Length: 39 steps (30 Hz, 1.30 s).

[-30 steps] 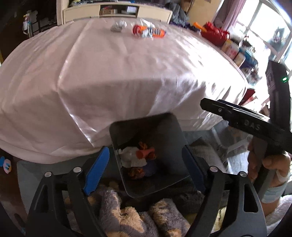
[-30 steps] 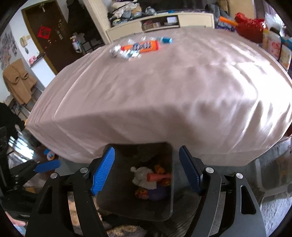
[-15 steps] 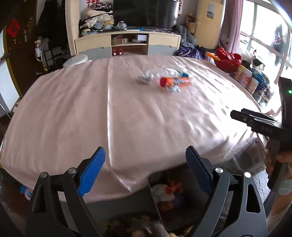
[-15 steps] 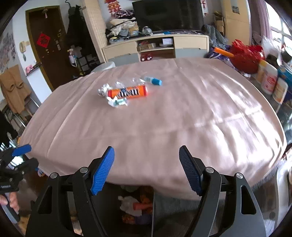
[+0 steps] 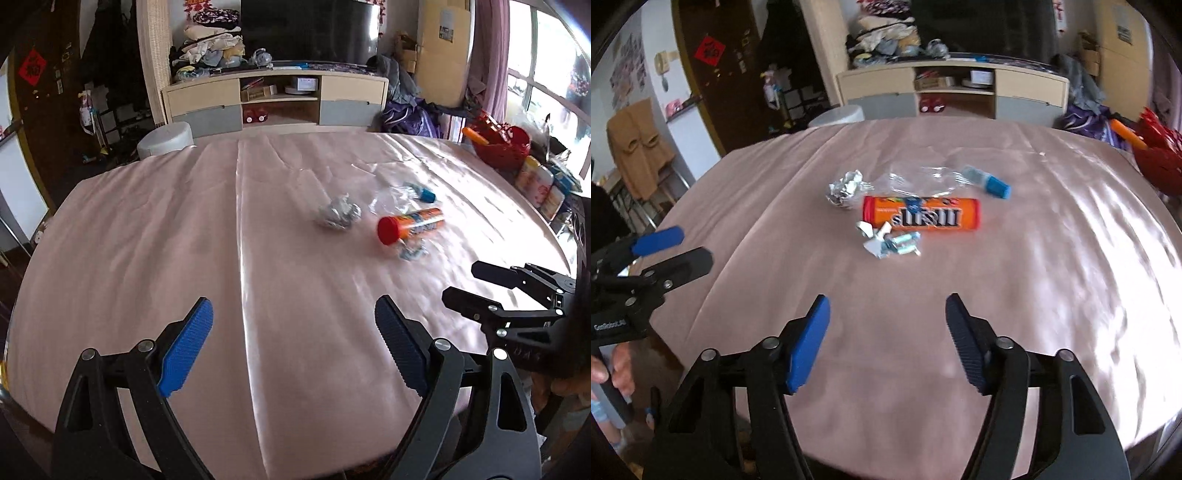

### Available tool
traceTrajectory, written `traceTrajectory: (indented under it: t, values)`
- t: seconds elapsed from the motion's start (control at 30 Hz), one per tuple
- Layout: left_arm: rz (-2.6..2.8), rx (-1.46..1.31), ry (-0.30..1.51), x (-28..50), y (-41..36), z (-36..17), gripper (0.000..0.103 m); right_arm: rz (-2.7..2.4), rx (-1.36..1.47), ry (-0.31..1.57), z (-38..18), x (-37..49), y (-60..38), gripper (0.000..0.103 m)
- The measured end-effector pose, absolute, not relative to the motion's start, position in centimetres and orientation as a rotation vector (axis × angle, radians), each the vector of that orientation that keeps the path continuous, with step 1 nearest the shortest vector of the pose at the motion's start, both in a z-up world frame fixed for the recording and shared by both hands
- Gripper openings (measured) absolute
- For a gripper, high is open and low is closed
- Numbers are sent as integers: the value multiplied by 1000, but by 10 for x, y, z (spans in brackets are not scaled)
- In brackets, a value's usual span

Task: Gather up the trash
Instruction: 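Grasp the silver candy wrapper with the right gripper while the left grasps the foil ball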

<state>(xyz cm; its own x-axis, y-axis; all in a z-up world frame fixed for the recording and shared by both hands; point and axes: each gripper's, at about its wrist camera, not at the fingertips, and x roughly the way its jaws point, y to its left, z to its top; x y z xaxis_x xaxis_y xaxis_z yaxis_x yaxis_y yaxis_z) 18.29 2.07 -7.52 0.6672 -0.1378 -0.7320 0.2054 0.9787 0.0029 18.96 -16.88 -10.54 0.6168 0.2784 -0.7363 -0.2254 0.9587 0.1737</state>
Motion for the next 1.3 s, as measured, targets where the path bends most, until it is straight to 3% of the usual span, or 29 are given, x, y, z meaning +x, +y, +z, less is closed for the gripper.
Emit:
traceTrajectory:
  t: [0.17,0.27,0.47,0.53,0.77,0.97,1.13,1.3]
  values:
    - [-200,97,854,219,15,-88,80,292,70,893,-114,220,-164,63]
    - [-211,104,884,239,10,-98,78,295,63,915,-119,235,-161,57]
    - [-246,101,920,269,3,-110,78,306,8,912,-121,249,-158,34]
    - [-257,96,924,277,0,-111,78,298,-13,907,-121,252,-160,21]
    - [-301,110,927,303,-22,-115,77,251,-5,901,-121,265,-182,18]
    - [-332,103,967,324,-36,-126,62,252,23,901,-121,267,-190,18]
    - [-341,108,967,328,-41,-123,37,264,28,896,-119,261,-194,18]
    - [-333,123,960,310,-40,-117,33,279,27,879,-110,242,-198,17]
